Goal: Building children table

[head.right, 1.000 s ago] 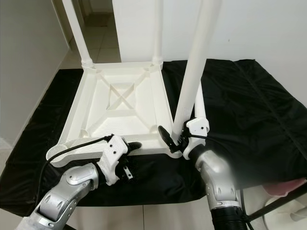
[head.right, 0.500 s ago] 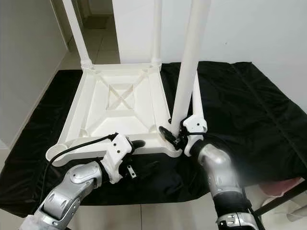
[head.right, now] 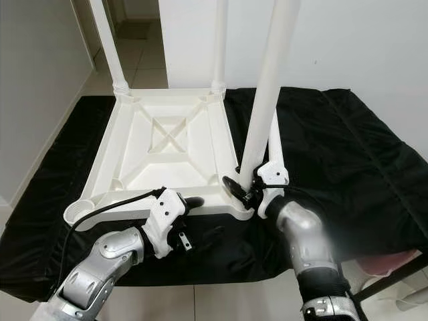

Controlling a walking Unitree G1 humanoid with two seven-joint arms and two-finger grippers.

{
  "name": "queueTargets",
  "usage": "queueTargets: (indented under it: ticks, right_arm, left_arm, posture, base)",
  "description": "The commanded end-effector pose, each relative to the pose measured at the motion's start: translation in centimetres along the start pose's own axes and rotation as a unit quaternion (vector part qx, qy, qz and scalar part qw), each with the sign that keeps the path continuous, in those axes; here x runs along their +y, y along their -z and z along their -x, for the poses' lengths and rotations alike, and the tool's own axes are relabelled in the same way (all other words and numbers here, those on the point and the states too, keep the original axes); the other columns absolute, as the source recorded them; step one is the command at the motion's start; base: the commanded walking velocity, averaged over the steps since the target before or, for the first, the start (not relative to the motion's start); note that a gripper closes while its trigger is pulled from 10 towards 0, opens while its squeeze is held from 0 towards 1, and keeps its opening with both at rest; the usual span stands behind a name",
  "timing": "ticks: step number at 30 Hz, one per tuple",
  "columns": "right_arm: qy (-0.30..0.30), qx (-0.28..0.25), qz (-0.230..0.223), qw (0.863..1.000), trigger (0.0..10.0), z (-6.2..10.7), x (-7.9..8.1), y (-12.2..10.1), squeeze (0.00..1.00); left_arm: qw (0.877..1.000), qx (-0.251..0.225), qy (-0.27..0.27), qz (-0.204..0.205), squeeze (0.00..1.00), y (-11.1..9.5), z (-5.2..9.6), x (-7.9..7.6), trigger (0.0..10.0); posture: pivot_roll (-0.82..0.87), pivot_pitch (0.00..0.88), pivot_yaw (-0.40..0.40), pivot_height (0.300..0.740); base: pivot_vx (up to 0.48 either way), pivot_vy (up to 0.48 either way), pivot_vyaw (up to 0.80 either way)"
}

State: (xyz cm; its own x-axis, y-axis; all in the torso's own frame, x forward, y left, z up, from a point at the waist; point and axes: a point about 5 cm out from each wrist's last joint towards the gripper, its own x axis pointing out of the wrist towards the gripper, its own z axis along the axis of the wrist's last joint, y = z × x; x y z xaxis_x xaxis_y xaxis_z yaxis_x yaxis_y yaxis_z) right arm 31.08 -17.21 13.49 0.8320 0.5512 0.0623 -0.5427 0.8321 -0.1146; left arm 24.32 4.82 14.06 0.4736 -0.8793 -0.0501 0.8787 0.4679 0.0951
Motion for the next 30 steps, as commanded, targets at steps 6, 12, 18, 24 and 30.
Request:
queueTargets:
  ticks: [6, 12, 18, 24, 30]
  right_arm:
    - [0.088, 0.014, -0.020, 0.996, 10.0, 0.3, 1.0, 0.7, 0.00]
    - [0.148, 0.020, -0.043, 0.988, 10.0, 0.4, 2.2, 0.8, 0.00]
    - [0.316, 0.046, -0.068, 0.945, 10.0, 0.7, 4.0, 0.9, 0.00]
    - [0.337, 0.043, -0.076, 0.938, 10.0, 0.4, 5.4, 0.4, 0.00]
    - [0.313, 0.031, -0.085, 0.946, 10.0, 0.1, 5.7, -0.1, 0.00]
  left_arm:
    - [0.999, 0.009, -0.030, -0.001, 0.00, 0.4, 0.2, 0.2, 10.0]
    - [0.999, 0.012, -0.031, -0.001, 0.00, 0.6, 0.2, 0.4, 10.0]
    - [0.999, 0.014, -0.029, -0.001, 0.00, 0.7, 0.2, 0.3, 10.0]
    - [0.999, 0.013, -0.030, 0.001, 0.00, 0.7, 0.1, 0.3, 10.0]
    - [0.999, 0.013, -0.029, 0.001, 0.00, 0.7, 0.1, 0.3, 10.0]
  posture:
    - [-0.05, 0.007, -0.005, 0.740]
    - [-0.06, 0.010, -0.001, 0.740]
    - [-0.06, 0.012, 0.001, 0.740]
    - [-0.06, 0.015, -0.001, 0.740]
    - [-0.06, 0.012, -0.003, 0.740]
  base:
    - [0.000, 0.000, 0.00]
    - [0.000, 0.000, 0.00]
    - [0.000, 0.000, 0.00]
    - [0.000, 0.000, 0.00]
    - [0.000, 0.000, 0.00]
